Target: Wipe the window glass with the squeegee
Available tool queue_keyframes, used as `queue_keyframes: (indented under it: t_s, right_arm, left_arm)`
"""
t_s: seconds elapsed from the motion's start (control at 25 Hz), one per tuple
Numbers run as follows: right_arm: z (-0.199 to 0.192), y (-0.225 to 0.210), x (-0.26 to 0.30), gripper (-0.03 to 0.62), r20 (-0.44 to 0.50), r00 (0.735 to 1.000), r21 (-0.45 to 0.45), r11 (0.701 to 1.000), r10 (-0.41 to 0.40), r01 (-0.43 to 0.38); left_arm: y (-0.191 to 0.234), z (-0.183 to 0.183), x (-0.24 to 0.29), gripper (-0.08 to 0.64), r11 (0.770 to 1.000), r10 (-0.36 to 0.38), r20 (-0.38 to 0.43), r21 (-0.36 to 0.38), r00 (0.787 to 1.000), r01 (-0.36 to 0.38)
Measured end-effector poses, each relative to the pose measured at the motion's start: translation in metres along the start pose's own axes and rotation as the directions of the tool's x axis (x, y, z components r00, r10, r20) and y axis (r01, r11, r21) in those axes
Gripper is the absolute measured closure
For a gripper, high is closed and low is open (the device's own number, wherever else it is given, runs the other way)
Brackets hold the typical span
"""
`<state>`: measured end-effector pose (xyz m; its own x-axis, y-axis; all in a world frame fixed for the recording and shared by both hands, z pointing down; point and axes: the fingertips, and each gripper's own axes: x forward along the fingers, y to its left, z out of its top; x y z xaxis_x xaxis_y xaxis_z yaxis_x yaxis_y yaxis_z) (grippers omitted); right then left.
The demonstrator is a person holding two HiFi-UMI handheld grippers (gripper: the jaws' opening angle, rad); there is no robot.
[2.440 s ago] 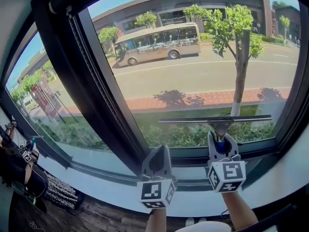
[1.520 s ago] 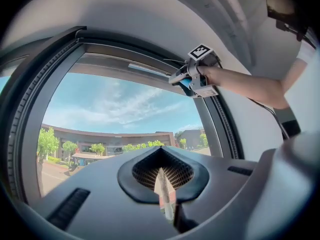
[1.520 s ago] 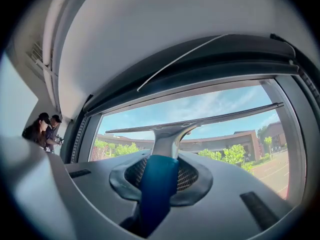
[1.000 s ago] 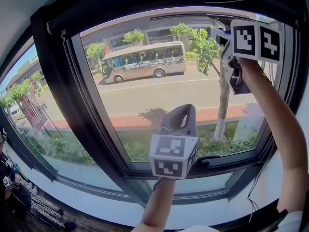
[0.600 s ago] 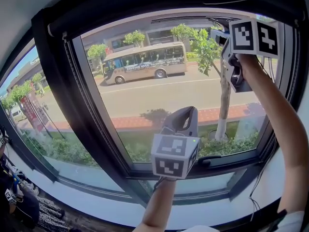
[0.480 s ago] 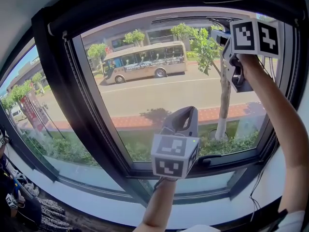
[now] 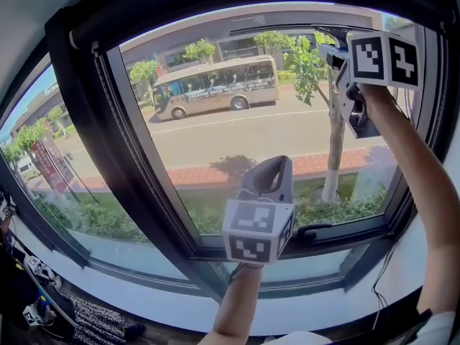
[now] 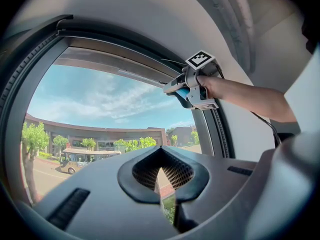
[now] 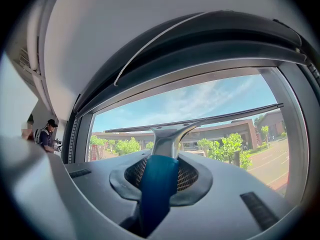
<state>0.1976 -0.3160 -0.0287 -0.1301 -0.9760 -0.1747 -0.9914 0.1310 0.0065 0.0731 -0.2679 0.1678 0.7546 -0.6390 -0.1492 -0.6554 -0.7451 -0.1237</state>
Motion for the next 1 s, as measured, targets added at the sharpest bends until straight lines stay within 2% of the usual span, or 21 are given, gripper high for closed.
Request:
queue_keyframes:
  t_s: [0.16,0.36,0.52,0.72,0.88,1.0]
  right_arm:
    - [-0.005,-0.001,-0.003,0.515,-0.007,1.0,-0.007,1.0,0.002,-0.002]
    - [-0.022,-0.002,-0.008,0.515,-0.031,0.999,-0.012,1.0,0.007,-0.007]
    - [-0.037,-0.001,-0.012,0.515,-0.036,0.999,-0.013,1.0,0.006,-0.006]
    - [-0.049,0.002,-0.01,0.515,-0.058,0.998,-0.024,1.0,0.01,-0.011]
    - [-0.057,0.002,-0.012,0.515,-0.07,0.998,-0.035,0.999,0.004,-0.007]
    - [-0.073,-0.001,-0.016,0.515,-0.074,0.997,-0.032,0.999,0.001,-0.003]
  left_arm:
    - [0.0,-0.002,-0.003,0.565,1.0,-0.004,-0.005,-0.005,1.0,0.004]
    - [-0.005,-0.004,-0.008,0.565,0.997,-0.045,0.013,-0.059,0.999,0.046]
    - [-0.008,-0.013,-0.011,0.565,0.997,-0.049,0.006,-0.06,0.999,0.049]
    - [-0.012,-0.015,-0.011,0.565,0.991,-0.09,0.011,-0.094,0.996,0.091]
    - [-0.009,-0.016,-0.013,0.565,0.991,-0.088,-0.008,-0.106,0.996,0.087]
    - [-0.009,-0.031,-0.016,0.565,0.989,-0.078,-0.018,-0.124,0.997,0.075]
